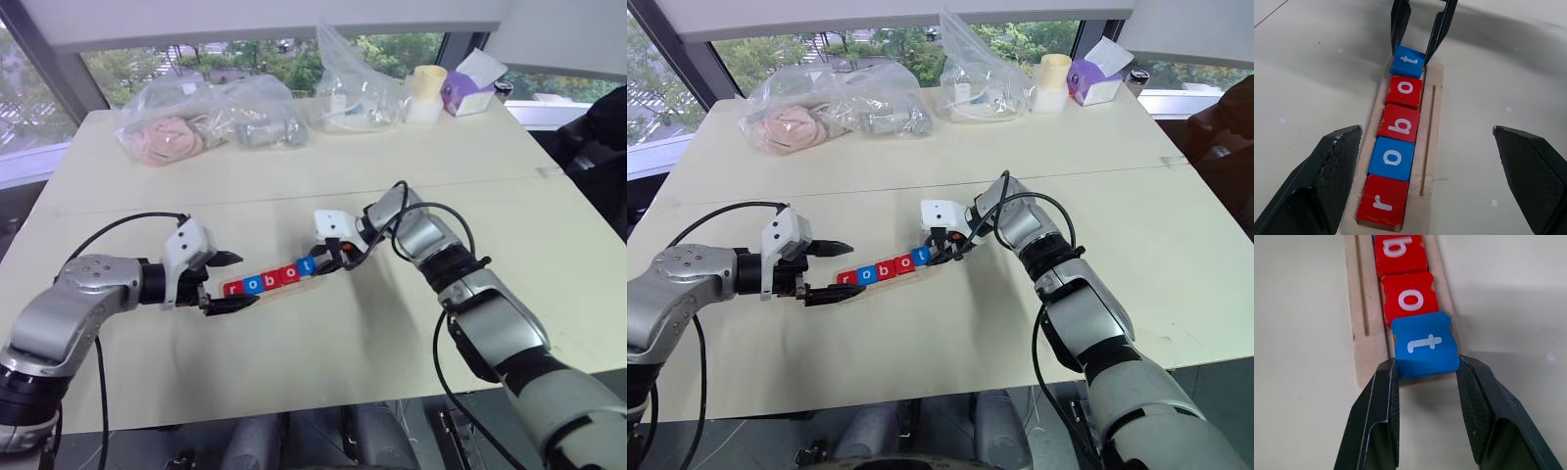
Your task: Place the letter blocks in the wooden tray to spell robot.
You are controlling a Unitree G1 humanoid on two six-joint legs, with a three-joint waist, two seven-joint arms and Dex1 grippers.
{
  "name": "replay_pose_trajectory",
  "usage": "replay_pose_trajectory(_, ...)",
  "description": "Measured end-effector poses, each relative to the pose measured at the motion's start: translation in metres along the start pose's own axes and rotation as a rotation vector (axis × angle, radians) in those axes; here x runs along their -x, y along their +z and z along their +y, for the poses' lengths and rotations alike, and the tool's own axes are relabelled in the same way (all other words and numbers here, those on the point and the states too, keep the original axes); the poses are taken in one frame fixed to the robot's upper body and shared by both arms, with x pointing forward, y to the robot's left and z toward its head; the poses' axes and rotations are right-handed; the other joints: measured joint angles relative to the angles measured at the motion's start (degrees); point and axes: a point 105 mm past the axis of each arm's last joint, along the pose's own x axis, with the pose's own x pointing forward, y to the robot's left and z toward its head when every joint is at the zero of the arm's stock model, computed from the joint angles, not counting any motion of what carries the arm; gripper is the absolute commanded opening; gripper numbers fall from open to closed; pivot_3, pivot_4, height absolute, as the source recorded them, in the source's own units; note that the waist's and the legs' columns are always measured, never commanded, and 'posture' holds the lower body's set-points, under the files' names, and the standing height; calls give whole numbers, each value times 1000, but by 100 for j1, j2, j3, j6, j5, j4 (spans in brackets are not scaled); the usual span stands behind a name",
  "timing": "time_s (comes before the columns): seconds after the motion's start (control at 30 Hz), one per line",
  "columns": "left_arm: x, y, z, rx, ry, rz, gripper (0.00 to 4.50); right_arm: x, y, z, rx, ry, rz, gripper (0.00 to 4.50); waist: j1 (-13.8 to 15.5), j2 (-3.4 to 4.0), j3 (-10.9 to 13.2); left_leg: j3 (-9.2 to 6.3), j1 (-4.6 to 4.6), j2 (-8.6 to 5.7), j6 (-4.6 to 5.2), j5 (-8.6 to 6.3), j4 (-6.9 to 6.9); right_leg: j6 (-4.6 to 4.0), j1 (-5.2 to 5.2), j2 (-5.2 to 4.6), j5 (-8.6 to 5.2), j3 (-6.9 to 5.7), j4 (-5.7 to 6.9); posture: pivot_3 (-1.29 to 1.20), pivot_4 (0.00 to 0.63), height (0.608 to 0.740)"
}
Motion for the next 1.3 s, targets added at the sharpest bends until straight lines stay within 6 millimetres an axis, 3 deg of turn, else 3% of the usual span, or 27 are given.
replay_pose_trajectory(1.07,-7,0,4,8,11,-23,4500,-15,9,15,-77,23,-6,1096,-8,0,0,-1,0,1,-1,0,0,0,-1,-1,0,0,2,0,150,740)
replay_pose_trajectory(1.27,-7,0,4,4,14,-21,4500,-23,13,10,-85,-19,-23,4094,-11,0,0,-1,1,2,-1,0,0,0,-2,-4,0,0,2,0,150,740)
replay_pose_trajectory(1.3,-7,-1,4,3,15,-21,4500,-24,14,9,-84,-26,-24,4432,-7,0,0,-1,0,1,-1,1,0,0,-2,-4,0,0,2,0,150,740)
